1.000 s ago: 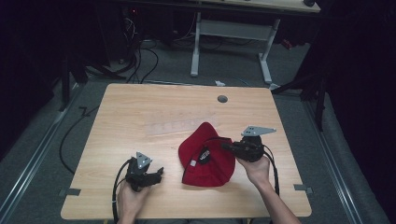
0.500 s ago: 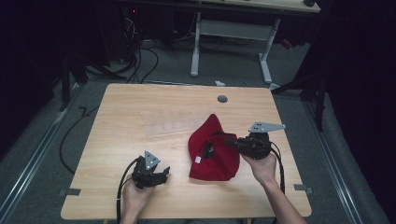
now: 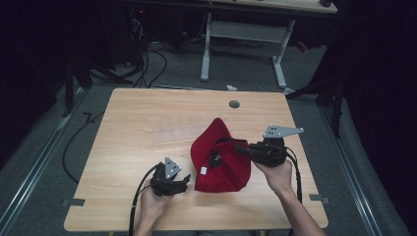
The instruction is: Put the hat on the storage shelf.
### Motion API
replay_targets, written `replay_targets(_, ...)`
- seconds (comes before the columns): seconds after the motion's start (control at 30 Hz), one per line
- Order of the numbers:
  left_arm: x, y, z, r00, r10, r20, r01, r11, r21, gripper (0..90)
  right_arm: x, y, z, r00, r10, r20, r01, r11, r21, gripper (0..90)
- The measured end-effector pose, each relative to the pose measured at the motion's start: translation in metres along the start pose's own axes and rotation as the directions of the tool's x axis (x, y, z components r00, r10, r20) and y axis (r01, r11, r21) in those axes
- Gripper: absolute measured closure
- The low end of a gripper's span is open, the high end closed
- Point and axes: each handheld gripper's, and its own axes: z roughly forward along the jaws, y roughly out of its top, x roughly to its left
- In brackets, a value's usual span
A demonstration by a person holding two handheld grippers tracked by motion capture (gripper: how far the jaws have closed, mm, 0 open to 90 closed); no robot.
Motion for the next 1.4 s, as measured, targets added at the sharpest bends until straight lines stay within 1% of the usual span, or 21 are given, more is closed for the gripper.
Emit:
replay_targets(0.07,-0.002,0.0,0.0,0.9999,0.003,0.017,-0.003,1.0,-0.006,28.8,0.002,0.002,0.0,0.9999,0.0,-0.011,0.0,1.0,-0.002,84.7)
replay_targets(0.13,-0.004,0.0,0.0,0.9997,0.013,0.023,-0.013,0.9999,-0.004,27.5,0.004,0.003,0.001,0.9996,0.001,-0.027,-0.001,1.0,-0.008,84.6)
replay_targets(0.17,-0.005,0.0,0.001,0.9996,0.009,0.026,-0.009,0.9999,-0.007,26.7,0.005,0.004,0.001,0.9993,0.002,-0.036,-0.002,1.0,-0.01,84.7)
replay_targets(0.2,-0.007,-0.001,0.001,0.9994,0.016,0.032,-0.015,0.9998,-0.01,25.1,0.007,0.005,0.002,0.9986,0.005,-0.052,-0.005,1.0,-0.01,84.7)
replay_targets(0.23,-0.007,-0.001,0.001,0.9994,0.016,0.032,-0.015,0.9998,-0.01,24.6,0.007,0.005,0.002,0.9986,0.005,-0.052,-0.005,1.0,-0.01,84.7)
replay_targets(0.37,-0.012,0.0,-0.002,0.9974,0.021,0.069,-0.02,0.9996,-0.021,22.8,0.007,0.005,0.003,0.9959,0.02,-0.088,-0.021,1.0,-0.006,84.6)
replay_targets(0.4,-0.013,0.0,-0.002,0.9969,0.026,0.073,-0.024,0.9993,-0.027,22.8,0.007,0.005,0.003,0.9959,0.02,-0.088,-0.021,1.0,-0.006,84.6)
replay_targets(0.47,-0.014,0.0,-0.002,0.9964,0.018,0.083,-0.015,0.9994,-0.03,22.3,0.006,0.004,0.005,0.9955,0.026,-0.091,-0.026,1.0,-0.001,84.6)
replay_targets(0.53,-0.015,0.0,-0.003,0.9962,0.021,0.085,-0.018,0.9993,-0.032,21.6,0.003,0.003,0.006,0.9949,0.035,-0.094,-0.034,0.999,0.01,84.6)
replay_targets(0.63,-0.018,-0.001,-0.006,0.9947,0.04,0.095,-0.037,0.9986,-0.038,21.4,0.0,0.002,0.006,0.995,0.043,-0.09,-0.041,0.999,0.019,84.5)
replay_targets(0.73,-0.02,-0.001,-0.009,0.994,0.048,0.098,-0.044,0.9981,-0.042,21.2,-0.006,-0.005,0.008,0.9943,0.065,-0.084,-0.063,0.998,0.032,84.4)
replay_targets(0.77,-0.02,-0.001,-0.01,0.9937,0.051,0.1,-0.047,0.9978,-0.048,21.2,-0.006,-0.005,0.008,0.9943,0.065,-0.084,-0.063,0.998,0.032,84.4)
replay_targets(0.87,-0.022,0.001,-0.014,0.9922,0.054,0.113,-0.048,0.9974,-0.053,21.9,-0.014,-0.009,0.009,0.9931,0.092,-0.073,-0.088,0.994,0.058,84.4)
replay_targets(1.0,-0.025,0.002,-0.018,0.9898,0.058,0.13,-0.049,0.9959,-0.077,22.1,-0.014,-0.01,0.009,0.9942,0.088,-0.062,-0.084,0.994,0.065,84.4)
replay_targets(1.03,-0.026,0.003,-0.019,0.9899,0.052,0.132,-0.042,0.9958,-0.081,22.2,-0.013,-0.011,0.009,0.9947,0.084,-0.058,-0.08,0.994,0.071,84.3)
replay_targets(1.07,-0.026,0.003,-0.019,0.9898,0.055,0.132,-0.044,0.9956,-0.083,22.1,-0.013,-0.011,0.01,0.9951,0.081,-0.056,-0.077,0.994,0.073,84.3)
replay_targets(1.17,-0.027,0.005,-0.02,0.9894,0.052,0.136,-0.04,0.9954,-0.087,22.1,-0.015,-0.013,0.01,0.9947,0.09,-0.05,-0.085,0.992,0.089,84.3)
replay_targets(1.2,-0.028,0.006,-0.021,0.9891,0.061,0.134,-0.049,0.995,-0.087,22.1,-0.016,-0.014,0.01,0.9938,0.099,-0.05,-0.094,0.991,0.095,84.3)
replay_targets(1.23,-0.028,0.006,-0.021,0.9889,0.064,0.134,-0.052,0.9946,-0.089,21.9,-0.017,-0.015,0.011,0.9914,0.115,-0.062,-0.109,0.989,0.098,84.3)
replay_targets(1.3,-0.028,0.008,-0.021,0.9888,0.074,0.13,-0.062,0.9936,-0.095,21.6,-0.018,-0.018,0.012,0.9901,0.125,-0.064,-0.118,0.988,0.102,84.2)
replay_targets(1.4,-0.027,0.008,-0.021,0.9889,0.076,0.128,-0.064,0.9937,-0.092,21.6,-0.02,-0.022,0.014,0.9881,0.139,-0.067,-0.131,0.985,0.109,84.2)
